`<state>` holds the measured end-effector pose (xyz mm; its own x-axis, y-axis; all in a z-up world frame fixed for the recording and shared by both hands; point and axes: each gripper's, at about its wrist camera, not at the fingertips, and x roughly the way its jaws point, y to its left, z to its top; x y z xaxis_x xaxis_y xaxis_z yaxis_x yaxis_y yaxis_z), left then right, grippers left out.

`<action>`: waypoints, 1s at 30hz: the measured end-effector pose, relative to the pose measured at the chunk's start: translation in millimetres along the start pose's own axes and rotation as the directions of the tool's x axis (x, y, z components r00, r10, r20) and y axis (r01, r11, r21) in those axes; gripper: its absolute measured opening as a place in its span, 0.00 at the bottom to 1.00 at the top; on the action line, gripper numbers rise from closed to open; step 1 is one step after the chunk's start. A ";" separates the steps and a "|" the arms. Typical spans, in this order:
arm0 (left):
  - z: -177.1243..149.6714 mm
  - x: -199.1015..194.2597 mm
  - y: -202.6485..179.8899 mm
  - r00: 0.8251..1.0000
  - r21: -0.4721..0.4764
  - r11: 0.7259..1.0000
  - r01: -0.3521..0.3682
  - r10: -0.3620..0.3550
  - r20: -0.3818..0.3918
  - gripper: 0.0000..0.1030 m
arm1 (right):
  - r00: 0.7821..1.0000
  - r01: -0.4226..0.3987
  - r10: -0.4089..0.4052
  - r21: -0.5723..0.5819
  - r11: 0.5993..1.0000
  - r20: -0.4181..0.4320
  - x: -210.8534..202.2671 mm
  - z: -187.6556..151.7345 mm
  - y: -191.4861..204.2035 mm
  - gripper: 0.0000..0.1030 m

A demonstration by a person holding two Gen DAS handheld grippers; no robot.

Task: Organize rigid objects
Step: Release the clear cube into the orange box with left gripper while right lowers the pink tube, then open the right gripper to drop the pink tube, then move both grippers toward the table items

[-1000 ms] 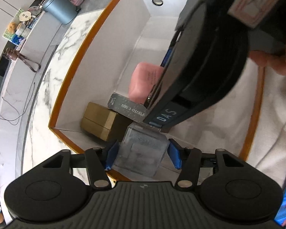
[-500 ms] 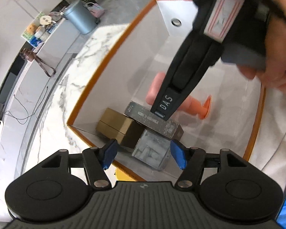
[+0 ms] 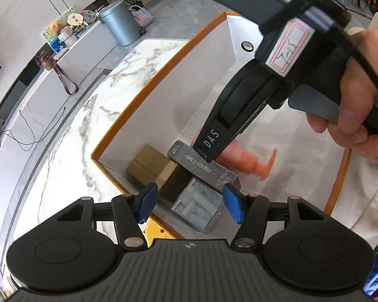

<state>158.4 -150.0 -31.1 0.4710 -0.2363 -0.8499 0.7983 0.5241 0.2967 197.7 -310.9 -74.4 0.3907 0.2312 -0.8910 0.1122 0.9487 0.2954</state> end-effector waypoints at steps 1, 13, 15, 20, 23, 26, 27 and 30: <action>0.0 -0.1 -0.2 1.000 -0.002 1.000 -0.001 0.001 0.003 0.67 | 1.000 0.001 -0.001 -0.008 1.000 0.004 -1.5 -0.2 1.2 0.46; -9.3 -24.8 3.0 0.994 -0.089 0.996 -0.008 0.018 0.104 0.61 | 0.987 0.051 -0.021 -0.185 0.981 0.156 -41.6 -15.8 25.4 0.46; -10.3 -32.4 7.5 0.993 -0.131 0.991 -0.008 0.024 0.116 0.61 | 0.984 0.041 -0.005 -0.201 0.979 0.176 -49.1 -18.5 29.4 0.48; -21.6 -54.5 18.9 0.987 -0.243 0.970 -0.016 0.055 0.153 0.61 | 0.970 0.026 0.036 -0.253 0.967 0.241 -66.7 -27.0 48.1 0.49; -30.8 -67.9 25.1 0.985 -0.288 0.957 -0.022 0.070 0.158 0.61 | 0.960 0.021 0.065 -0.302 0.953 0.273 -72.9 -33.5 63.8 0.49; -44.8 -82.3 37.0 0.982 -0.374 0.927 -0.008 0.077 0.170 0.55 | 0.952 0.024 0.085 -0.348 0.937 0.293 -78.2 -41.6 81.1 0.50; -49.3 -86.3 41.5 0.982 -0.399 0.917 -0.001 0.075 0.171 0.54 | 0.949 0.021 0.097 -0.365 0.931 0.300 -80.9 -44.5 87.0 0.50; -67.7 -97.4 56.3 0.984 -0.469 0.883 -0.005 0.088 0.156 0.53 | 0.942 -0.001 0.139 -0.414 0.910 0.304 -88.6 -53.2 105.9 0.50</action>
<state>132.1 -42.1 38.9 0.5926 -0.3139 -0.7418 0.5268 0.8477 0.0621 126.4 -219.5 17.5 0.6616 0.2844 -0.6938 -0.2760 0.9527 0.1273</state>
